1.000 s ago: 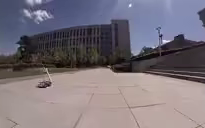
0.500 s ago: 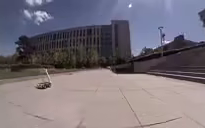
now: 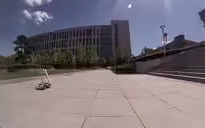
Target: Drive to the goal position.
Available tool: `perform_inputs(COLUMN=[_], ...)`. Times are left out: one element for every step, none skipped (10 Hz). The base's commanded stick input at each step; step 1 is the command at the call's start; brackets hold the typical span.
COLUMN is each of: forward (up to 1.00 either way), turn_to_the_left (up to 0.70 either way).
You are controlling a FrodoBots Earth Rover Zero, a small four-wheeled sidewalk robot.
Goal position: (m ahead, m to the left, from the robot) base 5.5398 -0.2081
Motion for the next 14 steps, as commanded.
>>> perform_inputs(forward=[1.00, 1.00, 1.00, 1.00, 1.00, 1.00, 1.00, 1.00, 1.00, 1.00, 1.00, 1.00, 1.00, 1.00], turn_to_the_left=[0.00, 0.00, 0.00, 0.00, 0.00, 0.00, 0.00, 0.00, 0.00, 0.00, 0.00, 0.00, 0.00, 0.00])
